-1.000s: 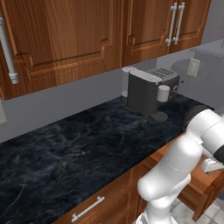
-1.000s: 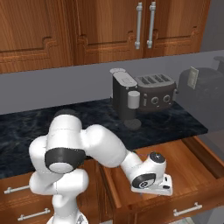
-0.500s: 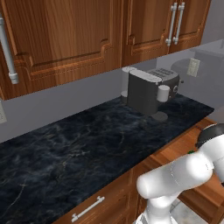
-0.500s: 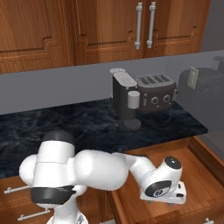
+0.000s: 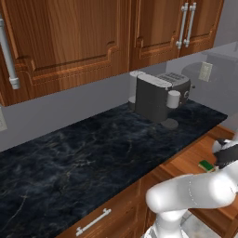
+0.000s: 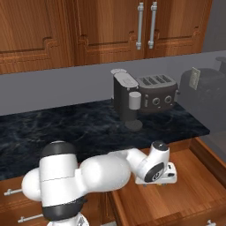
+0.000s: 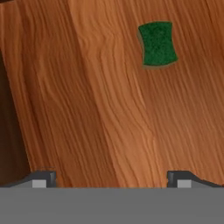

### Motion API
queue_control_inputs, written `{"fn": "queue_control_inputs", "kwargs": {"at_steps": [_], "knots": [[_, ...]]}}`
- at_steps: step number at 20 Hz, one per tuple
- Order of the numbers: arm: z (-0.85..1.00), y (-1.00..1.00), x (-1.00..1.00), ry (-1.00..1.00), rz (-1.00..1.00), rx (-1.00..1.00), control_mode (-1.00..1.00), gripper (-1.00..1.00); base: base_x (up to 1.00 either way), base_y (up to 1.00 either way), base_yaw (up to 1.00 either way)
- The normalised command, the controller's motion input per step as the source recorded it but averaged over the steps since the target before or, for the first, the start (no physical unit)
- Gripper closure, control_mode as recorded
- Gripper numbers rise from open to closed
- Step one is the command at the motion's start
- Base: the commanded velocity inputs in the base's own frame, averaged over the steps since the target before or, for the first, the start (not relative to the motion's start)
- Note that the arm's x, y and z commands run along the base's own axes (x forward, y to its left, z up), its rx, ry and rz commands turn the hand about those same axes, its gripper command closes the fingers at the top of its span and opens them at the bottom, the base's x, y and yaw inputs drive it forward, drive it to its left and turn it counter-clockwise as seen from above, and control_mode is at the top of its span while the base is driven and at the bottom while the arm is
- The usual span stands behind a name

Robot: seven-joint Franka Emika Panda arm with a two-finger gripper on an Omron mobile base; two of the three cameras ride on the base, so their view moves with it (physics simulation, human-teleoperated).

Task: Restock the sink supplies by placing the sponge and soap dispenser on the counter and next to the sink. Make sure the soap dispenser is upright.

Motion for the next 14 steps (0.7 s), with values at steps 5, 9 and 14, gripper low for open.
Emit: {"fn": "queue_control_inputs", "kwargs": {"at_steps": [5,9,14], "knots": [[0.00,0.00,0.42,-0.01,0.07,-0.04,-1.00,-1.00,0.00,0.00,0.00],[-0.02,0.00,0.30,0.00,0.02,-0.03,-1.00,-1.00,0.00,0.00,0.00],[-0.13,0.00,0.34,0.01,0.00,-0.01,-1.00,-1.00,0.00,0.00,0.00]]}}
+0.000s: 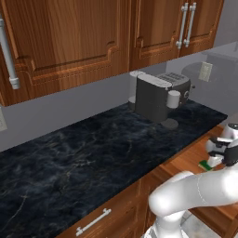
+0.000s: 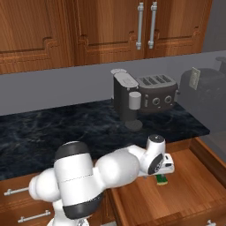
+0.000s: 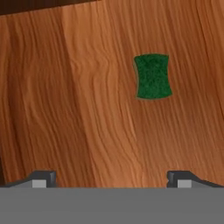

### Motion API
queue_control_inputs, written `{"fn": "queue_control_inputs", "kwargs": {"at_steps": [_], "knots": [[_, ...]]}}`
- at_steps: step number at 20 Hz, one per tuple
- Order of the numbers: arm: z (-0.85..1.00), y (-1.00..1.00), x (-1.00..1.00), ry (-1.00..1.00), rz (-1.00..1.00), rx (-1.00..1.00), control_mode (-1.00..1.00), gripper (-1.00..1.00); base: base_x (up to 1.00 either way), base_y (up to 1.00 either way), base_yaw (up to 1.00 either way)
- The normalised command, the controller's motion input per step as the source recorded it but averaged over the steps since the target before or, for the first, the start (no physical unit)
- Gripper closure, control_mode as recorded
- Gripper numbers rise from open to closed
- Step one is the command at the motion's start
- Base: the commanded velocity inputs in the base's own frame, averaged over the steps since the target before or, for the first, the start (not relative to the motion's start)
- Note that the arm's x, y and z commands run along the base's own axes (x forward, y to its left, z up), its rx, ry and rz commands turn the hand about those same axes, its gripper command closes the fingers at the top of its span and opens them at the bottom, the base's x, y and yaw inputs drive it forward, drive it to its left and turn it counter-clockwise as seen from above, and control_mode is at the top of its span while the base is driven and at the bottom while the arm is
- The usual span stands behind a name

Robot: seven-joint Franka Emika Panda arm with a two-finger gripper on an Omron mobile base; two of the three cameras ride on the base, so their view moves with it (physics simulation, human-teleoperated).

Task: Restock the sink supplies by placing the sponge and soap dispenser on the counter and next to the sink. Make sure the soap dispenser is upright.

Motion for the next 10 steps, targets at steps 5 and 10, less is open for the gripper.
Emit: {"fn": "queue_control_inputs", "kwargs": {"at_steps": [5,10], "knots": [[-0.26,0.00,0.36,0.02,0.00,0.00,-1.00,-1.00,0.00,0.00,0.00],[-0.27,0.00,0.28,0.01,0.00,0.00,-1.00,-1.00,0.00,0.00,0.00]]}}
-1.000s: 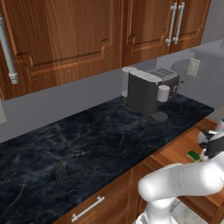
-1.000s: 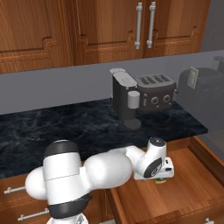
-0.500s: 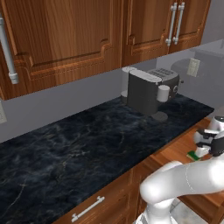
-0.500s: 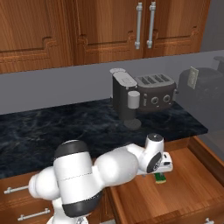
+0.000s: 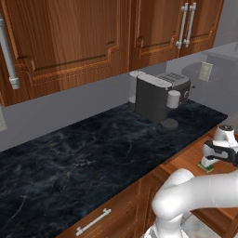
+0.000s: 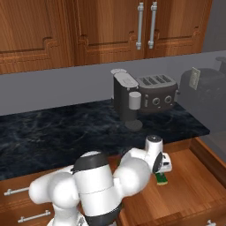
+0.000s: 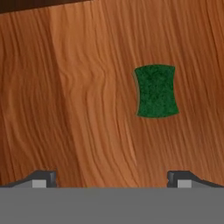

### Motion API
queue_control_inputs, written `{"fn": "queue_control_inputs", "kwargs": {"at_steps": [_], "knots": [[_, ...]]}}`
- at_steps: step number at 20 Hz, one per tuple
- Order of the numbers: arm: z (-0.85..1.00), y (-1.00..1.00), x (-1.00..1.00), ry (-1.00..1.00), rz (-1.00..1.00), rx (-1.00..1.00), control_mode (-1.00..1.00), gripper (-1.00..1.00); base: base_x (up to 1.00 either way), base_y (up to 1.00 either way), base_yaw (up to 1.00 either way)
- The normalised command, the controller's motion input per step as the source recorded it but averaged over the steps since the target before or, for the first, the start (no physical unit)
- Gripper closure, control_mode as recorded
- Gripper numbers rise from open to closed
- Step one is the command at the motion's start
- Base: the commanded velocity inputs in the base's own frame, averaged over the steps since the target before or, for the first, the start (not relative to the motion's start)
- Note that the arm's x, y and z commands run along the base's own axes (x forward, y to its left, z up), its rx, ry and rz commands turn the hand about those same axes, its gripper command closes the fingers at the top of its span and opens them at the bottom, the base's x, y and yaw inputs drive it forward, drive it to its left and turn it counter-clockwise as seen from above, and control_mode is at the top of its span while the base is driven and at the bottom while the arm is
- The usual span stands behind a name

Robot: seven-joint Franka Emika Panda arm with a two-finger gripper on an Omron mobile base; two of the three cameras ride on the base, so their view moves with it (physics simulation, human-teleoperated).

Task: Restock the sink supplies by placing the sponge and soap dispenser on the counter and next to the sink. Make sure the soap dispenser is upright.

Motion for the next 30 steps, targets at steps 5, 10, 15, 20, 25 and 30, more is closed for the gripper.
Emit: {"fn": "queue_control_inputs", "kwargs": {"at_steps": [5,10,15,20,25,30], "knots": [[-0.07,-0.17,0.09,0.01,0.00,0.00,-1.00,-1.00,0.00,0.00,0.00],[-0.23,-0.22,0.02,0.03,0.00,0.00,-1.00,-1.00,0.00,0.00,0.00],[-0.24,-0.02,0.11,0.01,0.00,0.00,-1.00,-1.00,0.00,0.00,0.00],[-0.09,0.01,0.30,0.00,0.00,0.00,-1.00,-1.00,0.00,0.00,0.00],[-0.06,0.00,0.32,0.00,0.00,0.00,-1.00,-1.00,0.00,0.00,0.00],[-0.26,-0.01,0.29,0.00,0.00,0.00,-1.00,-1.00,0.00,0.00,0.00]]}}
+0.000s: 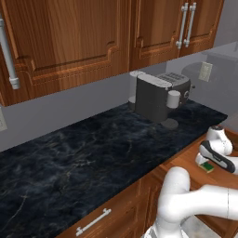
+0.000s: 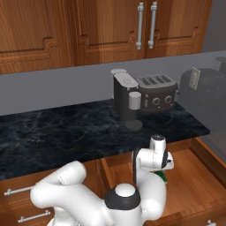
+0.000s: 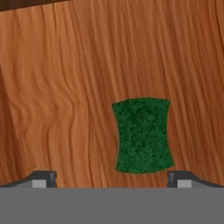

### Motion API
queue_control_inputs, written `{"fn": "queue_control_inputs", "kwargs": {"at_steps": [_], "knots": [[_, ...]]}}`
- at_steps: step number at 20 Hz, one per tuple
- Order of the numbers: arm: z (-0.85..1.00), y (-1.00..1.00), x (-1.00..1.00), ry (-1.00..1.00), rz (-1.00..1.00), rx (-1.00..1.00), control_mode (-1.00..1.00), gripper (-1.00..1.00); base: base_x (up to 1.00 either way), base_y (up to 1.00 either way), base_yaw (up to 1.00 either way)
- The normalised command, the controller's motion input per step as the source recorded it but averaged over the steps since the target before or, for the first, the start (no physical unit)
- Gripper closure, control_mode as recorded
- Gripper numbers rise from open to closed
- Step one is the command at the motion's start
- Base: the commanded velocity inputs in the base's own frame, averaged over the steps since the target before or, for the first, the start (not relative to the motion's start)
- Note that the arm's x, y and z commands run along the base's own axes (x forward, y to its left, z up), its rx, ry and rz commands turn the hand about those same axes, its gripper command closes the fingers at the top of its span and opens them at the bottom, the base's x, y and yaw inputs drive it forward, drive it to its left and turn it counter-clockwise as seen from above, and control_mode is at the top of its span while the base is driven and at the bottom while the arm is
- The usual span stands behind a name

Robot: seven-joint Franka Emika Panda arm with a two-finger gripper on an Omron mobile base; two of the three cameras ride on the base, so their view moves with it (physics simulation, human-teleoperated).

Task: Restock the sink supplies by placing the sponge and soap dispenser on the counter and next to the sink. Make sure the soap dispenser is upright.

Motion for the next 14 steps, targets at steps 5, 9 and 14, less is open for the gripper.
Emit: {"fn": "queue_control_inputs", "kwargs": {"at_steps": [5,9,14], "knots": [[-0.29,-0.14,0.20,0.00,0.00,0.00,-1.00,-1.00,0.00,0.00,0.00],[-0.23,-0.33,0.12,0.00,0.00,0.00,-1.00,-1.00,0.00,0.00,0.00],[-0.21,-0.27,0.07,0.00,0.00,0.00,-1.00,-1.00,0.00,0.00,0.00]]}}
